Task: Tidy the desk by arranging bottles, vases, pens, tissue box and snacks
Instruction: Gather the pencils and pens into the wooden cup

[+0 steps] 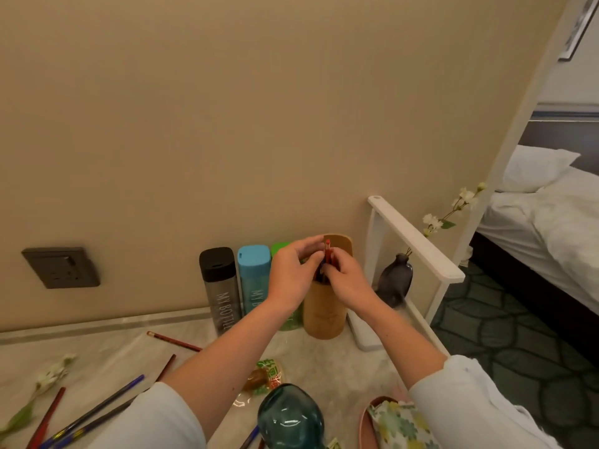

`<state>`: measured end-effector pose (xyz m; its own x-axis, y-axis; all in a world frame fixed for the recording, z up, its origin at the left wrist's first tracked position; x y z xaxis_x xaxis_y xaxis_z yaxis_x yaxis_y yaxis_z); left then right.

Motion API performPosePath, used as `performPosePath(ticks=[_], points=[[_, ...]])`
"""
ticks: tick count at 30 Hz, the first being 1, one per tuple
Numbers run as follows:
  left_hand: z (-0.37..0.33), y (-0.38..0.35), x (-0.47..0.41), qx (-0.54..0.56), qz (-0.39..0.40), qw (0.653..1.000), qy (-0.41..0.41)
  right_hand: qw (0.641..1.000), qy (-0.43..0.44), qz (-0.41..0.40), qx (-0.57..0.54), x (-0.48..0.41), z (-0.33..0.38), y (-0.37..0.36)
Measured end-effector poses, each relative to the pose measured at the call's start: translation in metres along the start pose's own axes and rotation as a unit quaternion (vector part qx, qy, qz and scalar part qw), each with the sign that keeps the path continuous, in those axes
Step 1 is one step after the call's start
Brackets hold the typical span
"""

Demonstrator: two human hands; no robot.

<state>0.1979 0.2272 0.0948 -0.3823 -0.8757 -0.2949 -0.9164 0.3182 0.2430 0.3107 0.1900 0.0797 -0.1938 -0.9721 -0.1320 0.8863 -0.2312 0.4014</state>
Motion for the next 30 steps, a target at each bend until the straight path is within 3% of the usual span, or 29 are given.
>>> performPosePath(ticks=[5, 9, 15, 22, 26, 30], points=[[0.002, 0.009, 0.011, -0.026, -0.005, 1.000, -0.004, 0.999, -0.001, -0.019, 0.035, 0.011, 0.006, 0.004], [0.000, 0.025, 0.035, -0.007, -0.021, 1.000, 0.001, 0.998, -0.002, -0.066, -0.003, 0.026, 0.016, -0.002], [0.020, 0.056, 0.094, 0.034, -0.024, 0.998, 0.037, 0.985, 0.109, -0.118, 0.057, 0.081, 0.044, -0.033], [0.069, 0.084, 0.180, -0.013, -0.041, 0.990, 0.131, 0.985, 0.063, 0.085, 0.139, 0.131, 0.016, -0.100], [0.089, 0.089, 0.230, -0.043, -0.075, 0.983, 0.165, 0.950, 0.073, 0.190, 0.239, 0.154, -0.006, -0.132], [0.099, 0.087, 0.265, -0.110, -0.056, 0.973, 0.195, 0.890, 0.127, 0.262, 0.351, 0.170, -0.012, -0.150]])
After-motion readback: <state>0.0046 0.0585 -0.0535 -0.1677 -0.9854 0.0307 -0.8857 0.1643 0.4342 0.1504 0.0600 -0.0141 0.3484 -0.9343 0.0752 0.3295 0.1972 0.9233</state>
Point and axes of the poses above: each hand's wrist, its own x-axis away from the middle knuckle, its own y-axis out of the back of the hand, z = x × y, the point moved 3 cm from there along -x, towards the middle knuckle, and after that the axes turned 5 degrees about z, right-handed, at the moved point
